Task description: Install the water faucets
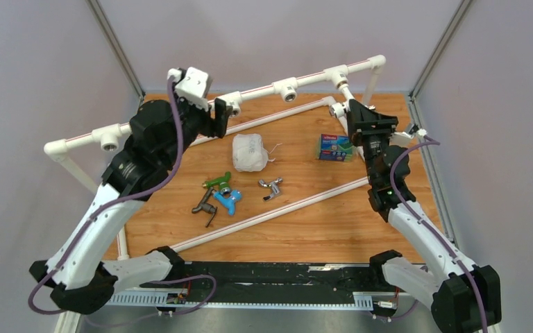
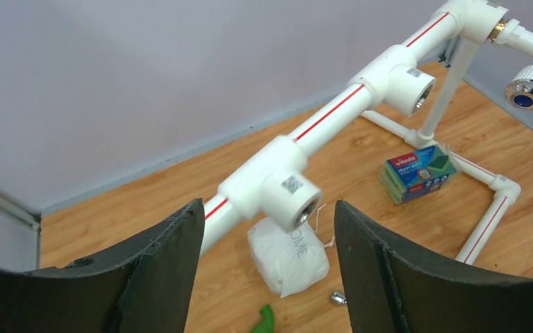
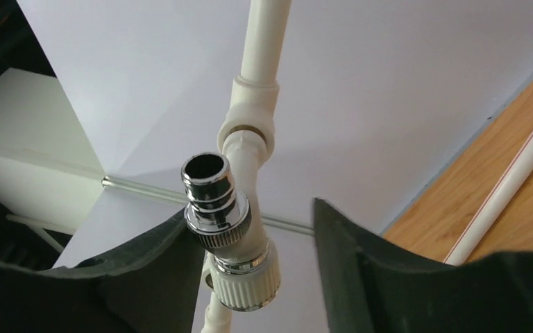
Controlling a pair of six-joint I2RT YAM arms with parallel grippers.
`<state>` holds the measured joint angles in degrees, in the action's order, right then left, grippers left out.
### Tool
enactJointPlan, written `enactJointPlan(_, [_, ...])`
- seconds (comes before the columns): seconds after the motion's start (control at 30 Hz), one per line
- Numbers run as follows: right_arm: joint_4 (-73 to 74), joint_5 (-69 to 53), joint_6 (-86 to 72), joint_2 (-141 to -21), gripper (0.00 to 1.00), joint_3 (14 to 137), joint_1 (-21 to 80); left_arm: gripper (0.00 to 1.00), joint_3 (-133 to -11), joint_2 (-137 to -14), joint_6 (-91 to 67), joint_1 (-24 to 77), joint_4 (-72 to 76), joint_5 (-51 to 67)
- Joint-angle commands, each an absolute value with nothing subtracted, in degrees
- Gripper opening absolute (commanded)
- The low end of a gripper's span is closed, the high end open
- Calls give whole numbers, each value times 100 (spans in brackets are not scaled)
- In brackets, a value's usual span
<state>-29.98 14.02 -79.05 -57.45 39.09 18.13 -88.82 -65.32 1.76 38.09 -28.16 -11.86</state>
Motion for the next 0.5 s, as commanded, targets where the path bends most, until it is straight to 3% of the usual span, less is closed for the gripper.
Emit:
enactJointPlan(0.0, [-3189,2223,-7991,-5275,66,3385,1740,75,-7931,-5540,-281,3814,-2444,-1897])
enactJointPlan(0.03, [-3277,2276,-7789,-5143,71,3314,1740,75,-7762,-5381,-360,3814,-2435,-1968])
enactJointPlan(0.07, [-3331,2320,-7570,-5028,99,3218,1732,75,-7395,-5005,-386,3814,-2400,-2004])
enactJointPlan(0.23, [-3384,2224,-5323,-4247,100,2953,1714,75,-6172,-3405,-641,3814,-2163,-2215])
enactJointPlan(0.47, [-2508,118,808,-3639,100,3304,1705,75,-4264,-1671,-755,3814,-1969,-2961])
